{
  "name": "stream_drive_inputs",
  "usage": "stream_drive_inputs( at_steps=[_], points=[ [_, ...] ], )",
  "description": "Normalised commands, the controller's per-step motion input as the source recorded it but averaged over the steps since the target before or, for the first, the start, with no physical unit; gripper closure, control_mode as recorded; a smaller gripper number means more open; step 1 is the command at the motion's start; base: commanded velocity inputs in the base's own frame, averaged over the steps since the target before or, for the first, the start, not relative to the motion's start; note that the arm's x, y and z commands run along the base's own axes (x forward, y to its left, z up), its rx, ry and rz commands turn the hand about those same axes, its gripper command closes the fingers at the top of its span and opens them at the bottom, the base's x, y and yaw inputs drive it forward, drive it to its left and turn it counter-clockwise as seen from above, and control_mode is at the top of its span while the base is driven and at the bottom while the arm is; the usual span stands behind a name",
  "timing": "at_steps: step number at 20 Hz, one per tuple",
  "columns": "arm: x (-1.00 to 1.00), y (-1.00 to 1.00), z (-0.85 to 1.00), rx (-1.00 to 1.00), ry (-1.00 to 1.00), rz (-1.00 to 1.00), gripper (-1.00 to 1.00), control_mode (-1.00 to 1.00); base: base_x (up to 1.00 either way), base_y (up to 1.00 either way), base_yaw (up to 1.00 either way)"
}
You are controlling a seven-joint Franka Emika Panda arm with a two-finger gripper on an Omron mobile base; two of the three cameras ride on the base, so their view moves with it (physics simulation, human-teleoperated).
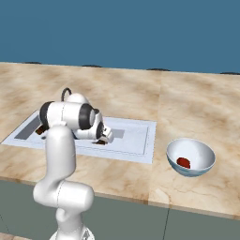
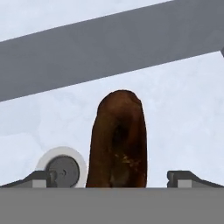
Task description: Pick the sweet potatos from the sink and place them in one bowl. Place the bell pepper in the other bowl. Then turn off the sink faucet.
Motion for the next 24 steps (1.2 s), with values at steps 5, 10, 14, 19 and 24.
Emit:
stream_drive_inputs(
  at_steps=[5, 10, 14, 19, 24],
  points=[
    [0.22, 0.0, -0.23, 0.0, 0.0, -0.03, -1.0, -1.0, 0.0, 0.0, 0.0],
    [0.2, 0.0, -0.25, 0.0, 0.01, -0.02, -1.0, -1.0, 0.0, 0.0, 0.0],
    [0.09, 0.03, -0.22, 0.0, 0.02, -0.03, 1.0, -1.0, 0.0, 0.0, 0.0],
    [0.0, 0.0, -0.1, 0.0, 0.0, -0.01, 1.0, -1.0, 0.0, 0.0, 0.0],
    [0.0, -0.09, 0.01, 0.04, -0.02, -0.02, 1.0, -1.0, 0.0, 0.0, 0.0]
  ],
)
